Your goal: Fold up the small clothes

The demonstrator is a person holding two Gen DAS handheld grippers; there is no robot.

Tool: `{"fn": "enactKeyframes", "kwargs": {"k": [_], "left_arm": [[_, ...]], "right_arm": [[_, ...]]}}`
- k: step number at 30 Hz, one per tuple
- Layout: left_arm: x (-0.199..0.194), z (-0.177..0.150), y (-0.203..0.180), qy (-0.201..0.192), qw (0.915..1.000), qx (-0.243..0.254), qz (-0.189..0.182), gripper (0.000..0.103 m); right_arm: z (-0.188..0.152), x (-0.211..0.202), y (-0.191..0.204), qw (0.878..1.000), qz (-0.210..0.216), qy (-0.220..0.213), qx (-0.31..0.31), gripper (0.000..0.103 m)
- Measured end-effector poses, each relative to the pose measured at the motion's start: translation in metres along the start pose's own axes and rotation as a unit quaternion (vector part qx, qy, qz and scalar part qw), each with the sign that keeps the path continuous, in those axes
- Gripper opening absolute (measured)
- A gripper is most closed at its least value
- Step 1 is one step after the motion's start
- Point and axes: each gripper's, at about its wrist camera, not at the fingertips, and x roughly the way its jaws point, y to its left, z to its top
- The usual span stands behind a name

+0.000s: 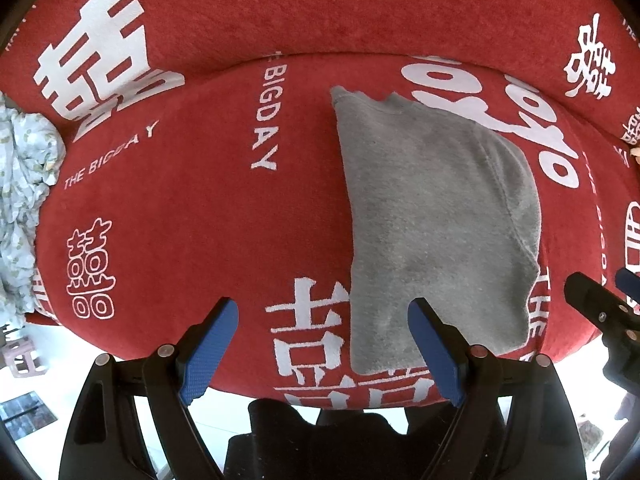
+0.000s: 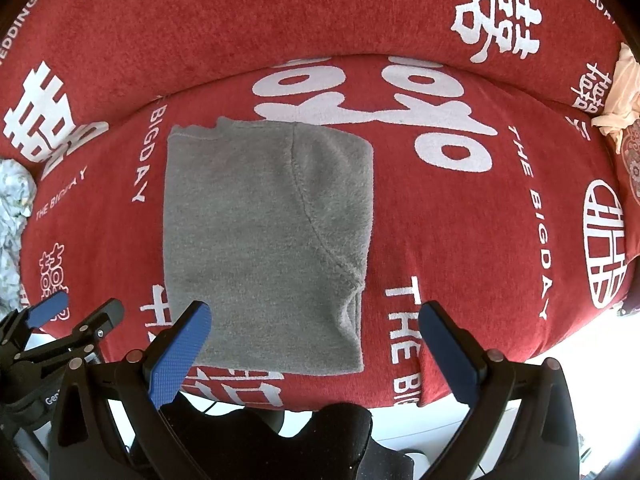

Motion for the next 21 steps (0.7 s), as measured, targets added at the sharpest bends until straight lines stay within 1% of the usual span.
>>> {"fn": "enactKeyframes", "kwargs": {"k": [7, 10, 16, 21], "left_arm": [[0.0, -0.0012, -0.0005, -0.004, 1.0, -0.001, 0.005, 0.088], [-0.0006, -0.0023, -0.0004, -0.009, 1.0, 0.001, 0.002, 0.088], [-0.0042, -0.0023, -0.0022, -0.026, 0.9996, 0.003, 0.009, 0.088], [-0.0021, -0.0008, -0.0012, -0.019, 0.9998, 0.0, 0.003, 0.088]], "right_arm": [[0.0001, 0.0008, 0.0006, 1.0, 0.001, 0.001, -0.006, 0.103], [-0.0002, 0.001, 0.0006, 1.0, 0.001, 0.001, -0.007, 0.103], [-0.0009, 0.0012, 0.0007, 1.0, 0.001, 0.001, -0.006, 0.103], [-0.0013, 0.0014, 0.0006, 1.0, 0.001, 0.001, -0.007, 0.103]]}}
